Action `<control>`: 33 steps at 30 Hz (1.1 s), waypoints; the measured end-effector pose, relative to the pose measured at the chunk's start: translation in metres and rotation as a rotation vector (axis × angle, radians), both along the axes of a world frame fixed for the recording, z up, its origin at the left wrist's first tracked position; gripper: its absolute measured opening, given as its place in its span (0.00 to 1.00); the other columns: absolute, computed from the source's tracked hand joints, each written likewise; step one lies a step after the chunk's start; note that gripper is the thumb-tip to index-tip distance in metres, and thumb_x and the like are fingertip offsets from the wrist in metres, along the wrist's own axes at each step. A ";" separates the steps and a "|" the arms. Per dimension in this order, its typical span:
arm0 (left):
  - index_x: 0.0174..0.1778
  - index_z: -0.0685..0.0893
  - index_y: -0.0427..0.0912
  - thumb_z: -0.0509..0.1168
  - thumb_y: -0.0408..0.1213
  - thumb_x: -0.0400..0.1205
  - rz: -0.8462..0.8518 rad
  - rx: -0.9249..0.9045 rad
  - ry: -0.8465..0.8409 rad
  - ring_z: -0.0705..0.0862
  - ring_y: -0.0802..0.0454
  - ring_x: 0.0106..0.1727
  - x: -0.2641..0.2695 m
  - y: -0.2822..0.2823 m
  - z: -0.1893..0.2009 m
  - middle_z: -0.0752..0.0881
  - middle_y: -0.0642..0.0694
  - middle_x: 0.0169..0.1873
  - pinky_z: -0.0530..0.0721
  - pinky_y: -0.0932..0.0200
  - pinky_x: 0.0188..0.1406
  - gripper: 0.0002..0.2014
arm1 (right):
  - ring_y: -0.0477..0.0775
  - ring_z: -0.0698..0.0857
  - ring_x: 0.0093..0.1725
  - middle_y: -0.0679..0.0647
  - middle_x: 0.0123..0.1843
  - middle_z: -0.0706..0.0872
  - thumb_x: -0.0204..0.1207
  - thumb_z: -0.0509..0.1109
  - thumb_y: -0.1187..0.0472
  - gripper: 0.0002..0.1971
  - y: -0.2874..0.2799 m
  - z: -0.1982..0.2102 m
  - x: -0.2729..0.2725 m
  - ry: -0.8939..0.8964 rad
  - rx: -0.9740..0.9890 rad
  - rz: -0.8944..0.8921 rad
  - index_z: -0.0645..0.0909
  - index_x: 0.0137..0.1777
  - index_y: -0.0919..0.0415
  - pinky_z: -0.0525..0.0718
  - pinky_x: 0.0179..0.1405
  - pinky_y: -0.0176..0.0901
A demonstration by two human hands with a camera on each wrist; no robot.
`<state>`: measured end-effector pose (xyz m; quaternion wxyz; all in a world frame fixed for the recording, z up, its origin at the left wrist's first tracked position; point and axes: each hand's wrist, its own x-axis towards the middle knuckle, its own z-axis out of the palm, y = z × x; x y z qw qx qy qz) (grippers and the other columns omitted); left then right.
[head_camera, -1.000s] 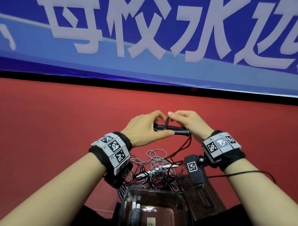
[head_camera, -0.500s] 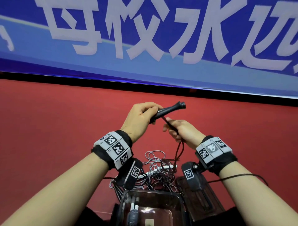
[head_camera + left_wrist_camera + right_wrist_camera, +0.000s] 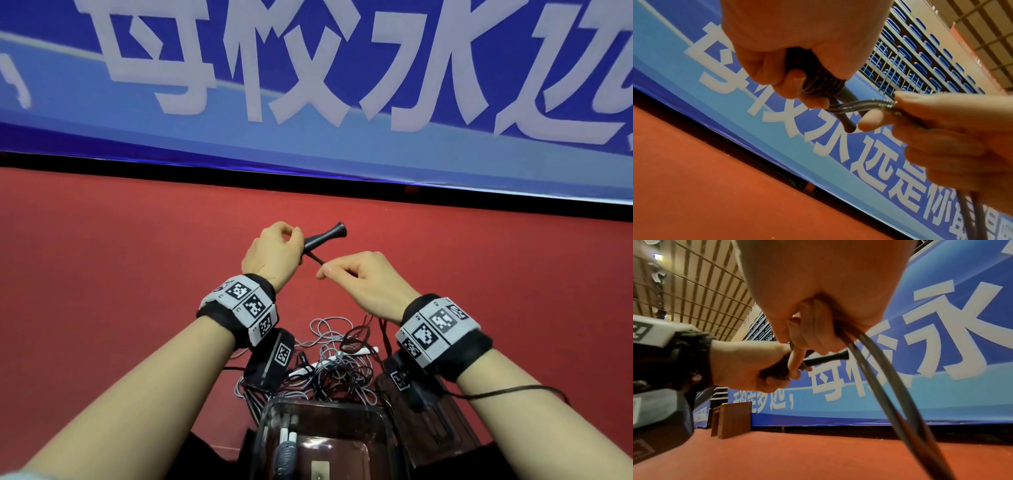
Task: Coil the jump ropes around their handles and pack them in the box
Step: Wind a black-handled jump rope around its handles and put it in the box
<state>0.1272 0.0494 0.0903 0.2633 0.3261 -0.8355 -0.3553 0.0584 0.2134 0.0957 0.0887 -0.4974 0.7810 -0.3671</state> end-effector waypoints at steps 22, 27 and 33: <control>0.42 0.86 0.42 0.48 0.51 0.89 -0.089 -0.603 -0.396 0.82 0.38 0.38 0.005 0.004 -0.016 0.86 0.42 0.35 0.71 0.55 0.37 0.25 | 0.43 0.68 0.24 0.46 0.22 0.73 0.78 0.70 0.52 0.13 0.002 0.010 0.005 0.025 -0.084 -0.061 0.83 0.33 0.56 0.65 0.27 0.36; 0.31 0.79 0.43 0.42 0.54 0.89 -0.179 -0.611 -0.338 0.80 0.38 0.33 0.011 0.012 -0.007 0.79 0.45 0.27 0.71 0.54 0.37 0.30 | 0.43 0.75 0.31 0.57 0.32 0.84 0.81 0.68 0.54 0.12 0.007 0.008 -0.020 -0.135 -0.186 -0.115 0.86 0.36 0.53 0.71 0.38 0.44; 0.30 0.83 0.45 0.52 0.76 0.75 -0.449 -0.492 -0.319 0.77 0.48 0.26 0.012 0.023 -0.003 0.77 0.48 0.20 0.68 0.55 0.28 0.35 | 0.34 0.81 0.36 0.41 0.31 0.86 0.83 0.67 0.60 0.12 0.012 0.009 -0.035 -0.232 -0.202 -0.131 0.86 0.38 0.58 0.75 0.48 0.35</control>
